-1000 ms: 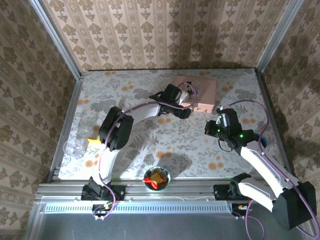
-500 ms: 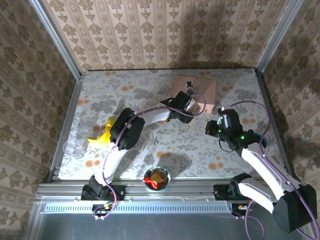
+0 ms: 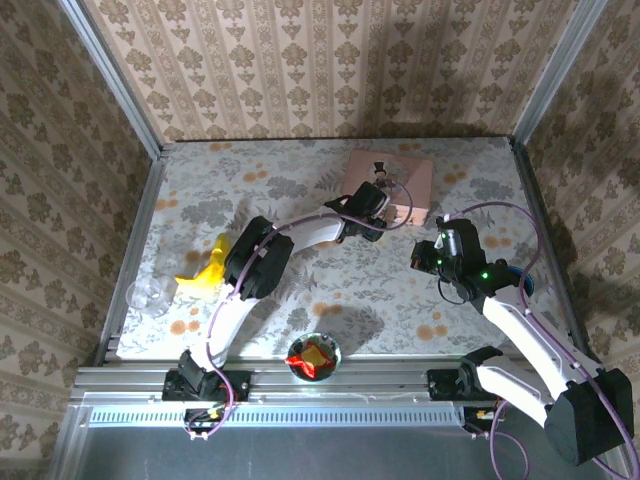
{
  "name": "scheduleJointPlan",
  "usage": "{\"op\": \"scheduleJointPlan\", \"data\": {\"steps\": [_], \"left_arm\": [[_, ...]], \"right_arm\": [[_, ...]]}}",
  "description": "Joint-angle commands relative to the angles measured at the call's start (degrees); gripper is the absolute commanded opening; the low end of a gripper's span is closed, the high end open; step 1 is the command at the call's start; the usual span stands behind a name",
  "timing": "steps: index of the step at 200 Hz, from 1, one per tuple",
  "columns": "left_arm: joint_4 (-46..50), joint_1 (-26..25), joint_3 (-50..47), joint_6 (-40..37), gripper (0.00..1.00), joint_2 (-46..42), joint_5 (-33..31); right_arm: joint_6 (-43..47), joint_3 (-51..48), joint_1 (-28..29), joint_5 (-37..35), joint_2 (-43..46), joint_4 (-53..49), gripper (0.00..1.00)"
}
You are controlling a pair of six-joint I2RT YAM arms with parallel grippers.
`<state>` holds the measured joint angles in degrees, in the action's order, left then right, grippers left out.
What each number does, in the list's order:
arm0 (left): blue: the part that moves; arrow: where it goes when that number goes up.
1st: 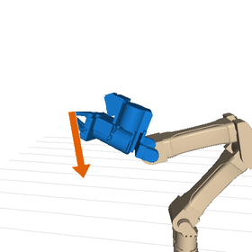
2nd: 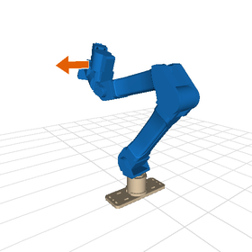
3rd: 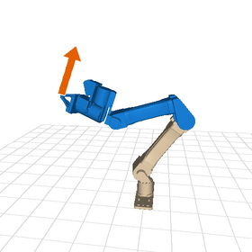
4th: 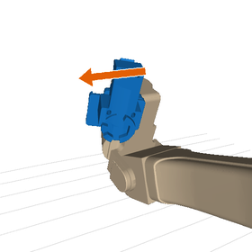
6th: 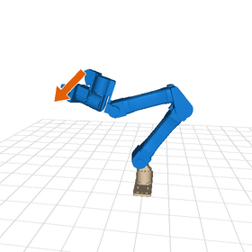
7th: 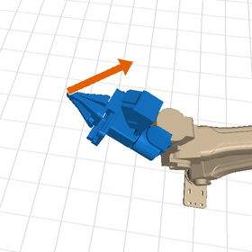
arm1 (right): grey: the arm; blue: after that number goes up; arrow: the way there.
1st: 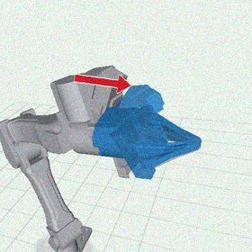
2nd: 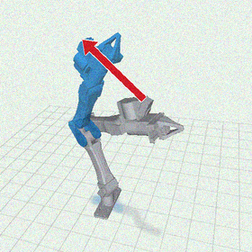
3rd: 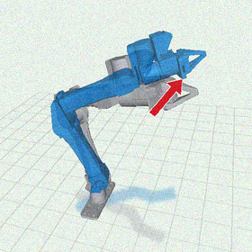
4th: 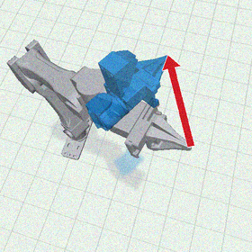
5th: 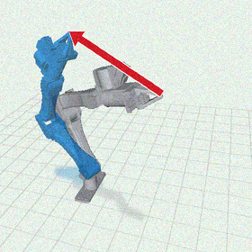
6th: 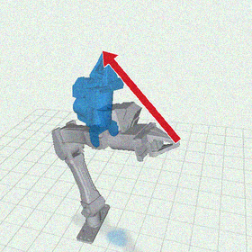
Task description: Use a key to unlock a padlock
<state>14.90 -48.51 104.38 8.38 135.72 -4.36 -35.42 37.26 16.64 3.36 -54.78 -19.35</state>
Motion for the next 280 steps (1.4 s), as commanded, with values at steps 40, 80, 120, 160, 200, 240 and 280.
{"op": "scheduleJointPlan", "data": {"steps": [40, 80, 120, 160, 200, 240, 280], "left_arm": [[-4.06, -1.04, -1.14, 2.70, 0.16, 0.83, -3.04], [-9.84, -0.64, -8.77, 5.41, 0.00, -3.91, -3.75], [-18.73, 0.40, -19.51, 9.54, 0.00, -10.03, -0.29], [-24.39, 0.55, -28.94, 15.98, 0.00, -15.36, -0.11], [-28.98, -0.61, -37.90, 23.72, 0.00, -20.06, -5.17], [-28.89, -4.08, -42.08, 28.62, 0.00, -22.65, -11.08], [-30.66, -7.53, -50.15, 33.42, 0.00, -29.90, -21.81]], "right_arm": [[-0.71, -0.42, -0.47, 0.62, 0.20, 1.60, 0.00], [0.22, -0.60, -0.47, 3.03, -1.16, 3.31, 0.00], [1.23, -0.94, -0.46, 7.10, -5.37, 6.82, 0.00], [1.27, -1.93, -0.30, 9.24, -10.35, 9.84, 0.00], [0.70, -3.30, -0.08, 9.54, -13.09, 11.75, 0.00], [1.04, -3.33, -0.13, 8.36, -13.48, 10.84, 0.00], [1.74, -3.68, -0.02, 11.26, -14.89, 13.05, 0.00]]}}
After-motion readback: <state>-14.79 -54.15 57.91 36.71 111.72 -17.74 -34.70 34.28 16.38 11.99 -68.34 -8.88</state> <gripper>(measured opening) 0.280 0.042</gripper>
